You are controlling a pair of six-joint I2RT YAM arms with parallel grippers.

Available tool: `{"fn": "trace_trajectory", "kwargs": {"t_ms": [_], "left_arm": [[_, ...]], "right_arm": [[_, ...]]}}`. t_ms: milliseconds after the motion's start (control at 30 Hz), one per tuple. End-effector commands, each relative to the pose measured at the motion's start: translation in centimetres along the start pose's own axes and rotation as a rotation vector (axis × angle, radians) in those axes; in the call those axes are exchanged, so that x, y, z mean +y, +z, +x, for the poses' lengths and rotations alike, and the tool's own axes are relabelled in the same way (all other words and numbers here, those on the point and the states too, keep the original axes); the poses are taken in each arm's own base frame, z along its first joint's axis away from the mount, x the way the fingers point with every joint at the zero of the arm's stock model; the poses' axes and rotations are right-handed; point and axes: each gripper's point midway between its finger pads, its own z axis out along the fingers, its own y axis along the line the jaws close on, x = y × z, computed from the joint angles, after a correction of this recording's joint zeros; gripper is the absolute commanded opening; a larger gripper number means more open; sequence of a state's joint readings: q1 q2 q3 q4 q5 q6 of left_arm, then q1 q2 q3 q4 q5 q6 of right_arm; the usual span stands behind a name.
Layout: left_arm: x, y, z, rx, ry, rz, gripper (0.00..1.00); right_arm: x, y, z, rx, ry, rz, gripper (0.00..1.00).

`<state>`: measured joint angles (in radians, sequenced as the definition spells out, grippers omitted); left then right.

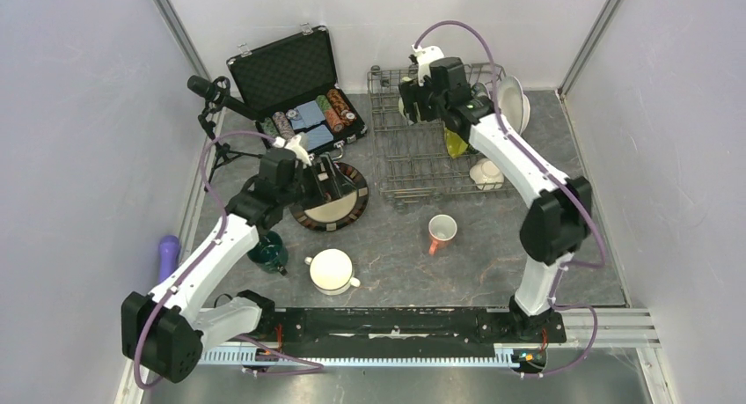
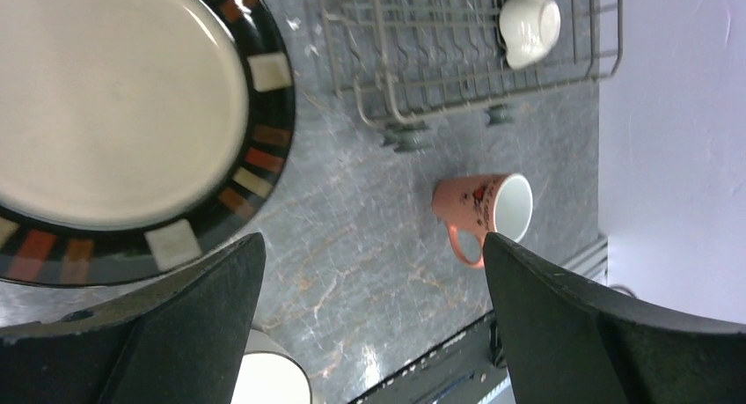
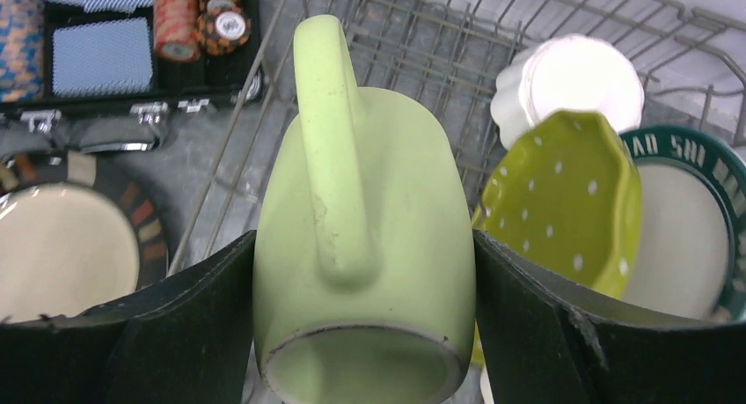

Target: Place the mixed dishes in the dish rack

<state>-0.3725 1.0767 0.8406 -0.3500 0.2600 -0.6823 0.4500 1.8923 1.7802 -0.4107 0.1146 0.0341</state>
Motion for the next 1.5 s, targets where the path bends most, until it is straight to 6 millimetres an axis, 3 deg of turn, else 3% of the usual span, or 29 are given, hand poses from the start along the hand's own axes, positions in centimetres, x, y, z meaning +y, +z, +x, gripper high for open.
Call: {"fn": "trace_trajectory", "kwargs": {"t_ms": [0,200,500,633,1067,1333,1467], "left_arm": [[-2.6,-0.2,1.5,0.020,0.111,0.039,0.98],[-4.7,0.2,3.8,0.056,0.141,0.079,0.98],[-5.4,-0.1,4.8,0.071,0.159,0.099,0.98],[-5.5,-0.4,4.8,0.069,0.169,0.098,0.98],[-4.9,-1.3,4.7,0.058,0.189,0.071,0.98],[-4.1,-1.5,4.6,0.054,0.206,0.038,0.98],[-3.4,-1.7,4.6,0.049,0.216,0.007,0.99]], "right_arm": [[-0.4,-4.0,2.2,0.052,-0.027,-0.023,0.04],[-1.2,-5.9,6.1,0.145,-0.074,0.004,0.04],[-0.9,-4.7,11.5,0.333,-0.113,-0.016,0.06],[-0.6,-4.2,13.0,0.387,-0.146,-0.046,0.09],[-3.3,-3.2,16.3,0.569,-0.315,-0.052,0.09],[-4.9,-3.2,17.9,0.618,-0.298,-0.060,0.30],[-4.9,-3.2,19.2,0.652,-0.292,-0.086,0.46]]}}
